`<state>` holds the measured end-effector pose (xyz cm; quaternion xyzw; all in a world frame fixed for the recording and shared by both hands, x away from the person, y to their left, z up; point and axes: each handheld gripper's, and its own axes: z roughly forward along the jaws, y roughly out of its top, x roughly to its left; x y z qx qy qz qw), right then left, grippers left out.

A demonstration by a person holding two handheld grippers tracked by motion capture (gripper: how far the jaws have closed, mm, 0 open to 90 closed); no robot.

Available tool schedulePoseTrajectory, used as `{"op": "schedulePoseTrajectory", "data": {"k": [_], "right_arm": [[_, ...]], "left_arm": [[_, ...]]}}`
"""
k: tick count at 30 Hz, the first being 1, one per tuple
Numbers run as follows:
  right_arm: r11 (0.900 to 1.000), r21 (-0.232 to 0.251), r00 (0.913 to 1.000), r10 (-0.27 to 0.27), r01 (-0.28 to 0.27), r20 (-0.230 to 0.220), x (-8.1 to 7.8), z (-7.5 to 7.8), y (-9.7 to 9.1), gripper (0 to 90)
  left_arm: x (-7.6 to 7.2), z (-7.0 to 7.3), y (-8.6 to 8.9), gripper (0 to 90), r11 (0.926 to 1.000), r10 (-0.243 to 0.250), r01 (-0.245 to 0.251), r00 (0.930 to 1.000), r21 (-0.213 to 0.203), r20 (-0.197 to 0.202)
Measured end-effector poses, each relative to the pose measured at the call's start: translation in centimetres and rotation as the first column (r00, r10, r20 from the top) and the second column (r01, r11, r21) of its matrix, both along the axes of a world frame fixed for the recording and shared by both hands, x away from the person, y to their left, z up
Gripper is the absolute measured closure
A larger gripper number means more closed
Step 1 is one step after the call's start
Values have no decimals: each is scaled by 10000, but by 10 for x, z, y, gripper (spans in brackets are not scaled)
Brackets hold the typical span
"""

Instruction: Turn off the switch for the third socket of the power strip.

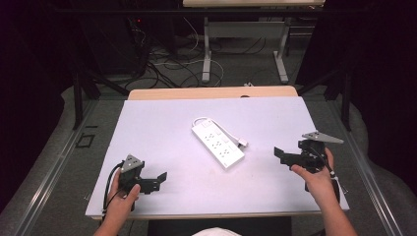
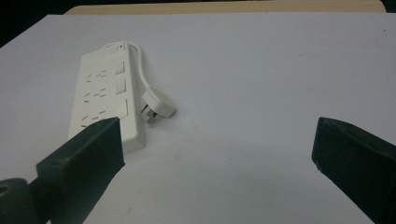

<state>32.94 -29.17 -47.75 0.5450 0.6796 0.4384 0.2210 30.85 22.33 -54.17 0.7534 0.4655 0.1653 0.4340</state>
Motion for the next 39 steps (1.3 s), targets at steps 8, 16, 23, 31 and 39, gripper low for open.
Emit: {"op": "schedulePoseTrajectory", "data": {"k": [8, 16, 23, 31, 39], "right_arm": [[9991, -94, 9991, -411, 411, 51, -6, -8, -15, 20], [9954, -193, 9955, -934, 937, 124, -8, -19, -28, 20], [9918, -388, 9926, -1216, 1216, 27, -6, -32, -38, 21], [9860, -709, 9886, -1502, 1506, 107, -4, -44, -47, 23], [9853, -807, 9885, -1512, 1504, -42, -3, -56, -52, 23]], "left_arm": [[0, 0, 0, 2, 10000, -2, 2, 10000, -11, -19], [1, -1, 0, 2, 9999, -14, 14, 10000, 106, -6], [1, -1, 0, 2, 10000, 22, -22, 10000, 26, -45], [1, -1, 0, 2, 10000, 0, 1, 10000, 22, -55], [1, -1, 0, 2, 10000, -41, 41, 10000, 85, -36]]}}
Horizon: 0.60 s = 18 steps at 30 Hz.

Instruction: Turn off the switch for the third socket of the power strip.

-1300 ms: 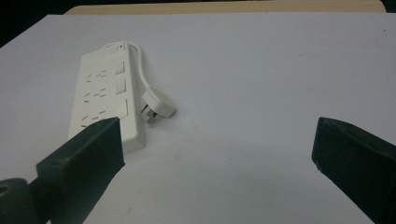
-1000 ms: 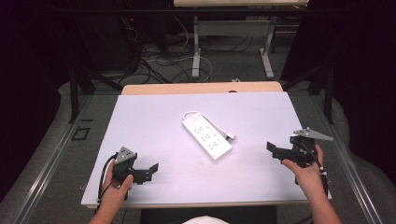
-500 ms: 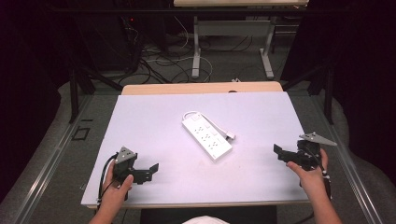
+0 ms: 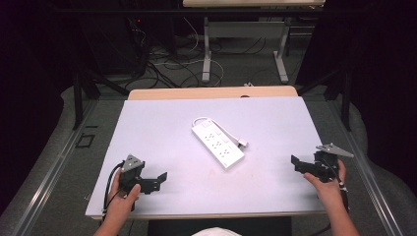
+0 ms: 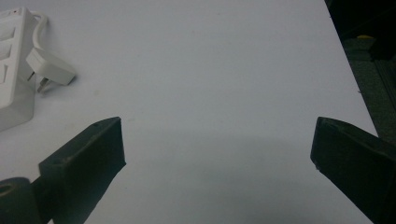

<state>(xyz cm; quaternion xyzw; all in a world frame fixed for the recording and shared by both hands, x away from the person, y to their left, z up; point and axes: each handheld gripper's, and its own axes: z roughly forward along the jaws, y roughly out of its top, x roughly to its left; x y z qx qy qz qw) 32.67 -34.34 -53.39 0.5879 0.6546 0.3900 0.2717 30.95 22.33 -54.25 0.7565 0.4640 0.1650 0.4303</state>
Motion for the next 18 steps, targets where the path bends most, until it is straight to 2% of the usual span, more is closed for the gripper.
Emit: {"op": "schedulePoseTrajectory", "data": {"k": [10, 18], "right_arm": [[9996, -223, 9994, 191, -197, -275, 2, -12, 3, 23], [9991, -225, 9984, 345, -355, -450, 4, -18, 7, 26]], "left_arm": [[0, 0, 0, 2, 10000, 17, -17, 10000, -59, -34], [0, 0, 0, 2, 10000, -43, 43, 10000, 23, -12]]}}
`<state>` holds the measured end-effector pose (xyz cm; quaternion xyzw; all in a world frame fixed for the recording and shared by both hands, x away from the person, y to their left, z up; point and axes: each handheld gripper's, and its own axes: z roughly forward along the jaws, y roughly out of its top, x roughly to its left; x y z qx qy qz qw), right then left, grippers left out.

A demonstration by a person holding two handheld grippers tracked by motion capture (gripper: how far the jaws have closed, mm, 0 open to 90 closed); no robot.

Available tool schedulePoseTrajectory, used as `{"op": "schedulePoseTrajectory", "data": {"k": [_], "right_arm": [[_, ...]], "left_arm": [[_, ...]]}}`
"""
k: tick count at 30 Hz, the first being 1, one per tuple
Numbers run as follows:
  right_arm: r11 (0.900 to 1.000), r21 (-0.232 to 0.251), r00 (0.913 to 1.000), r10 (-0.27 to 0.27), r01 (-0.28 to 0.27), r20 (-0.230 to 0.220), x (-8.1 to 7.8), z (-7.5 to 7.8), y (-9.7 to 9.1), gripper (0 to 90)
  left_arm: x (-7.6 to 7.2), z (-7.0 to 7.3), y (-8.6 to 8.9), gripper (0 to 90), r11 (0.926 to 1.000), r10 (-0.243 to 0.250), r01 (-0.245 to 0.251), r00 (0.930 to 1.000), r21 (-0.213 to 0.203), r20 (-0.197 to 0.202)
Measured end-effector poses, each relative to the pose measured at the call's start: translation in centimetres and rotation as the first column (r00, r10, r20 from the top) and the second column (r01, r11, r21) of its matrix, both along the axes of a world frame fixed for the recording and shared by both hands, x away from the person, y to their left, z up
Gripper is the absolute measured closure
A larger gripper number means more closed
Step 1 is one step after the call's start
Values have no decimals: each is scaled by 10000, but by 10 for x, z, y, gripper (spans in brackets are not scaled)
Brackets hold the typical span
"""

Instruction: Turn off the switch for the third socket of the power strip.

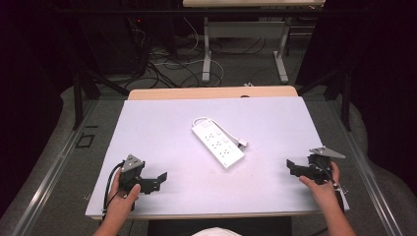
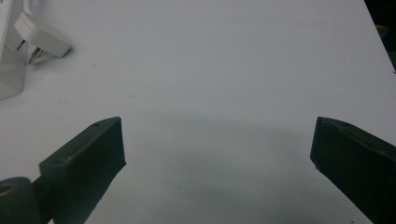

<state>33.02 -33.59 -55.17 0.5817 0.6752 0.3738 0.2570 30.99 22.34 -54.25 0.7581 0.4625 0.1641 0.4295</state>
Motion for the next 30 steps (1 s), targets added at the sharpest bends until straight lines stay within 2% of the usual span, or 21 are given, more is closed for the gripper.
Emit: {"op": "schedulePoseTrajectory", "data": {"k": [13, 30], "right_arm": [[9993, -217, 9994, 311, -314, -150, 2, -4, 7, 26], [9999, -72, 9997, 128, -129, -231, 2, -4, 5, 26]], "left_arm": [[0, 0, 0, 2, 10000, 28, -28, 10000, -51, -45], [0, 0, 0, 2, 10000, 9, -9, 10000, -30, -75]]}}
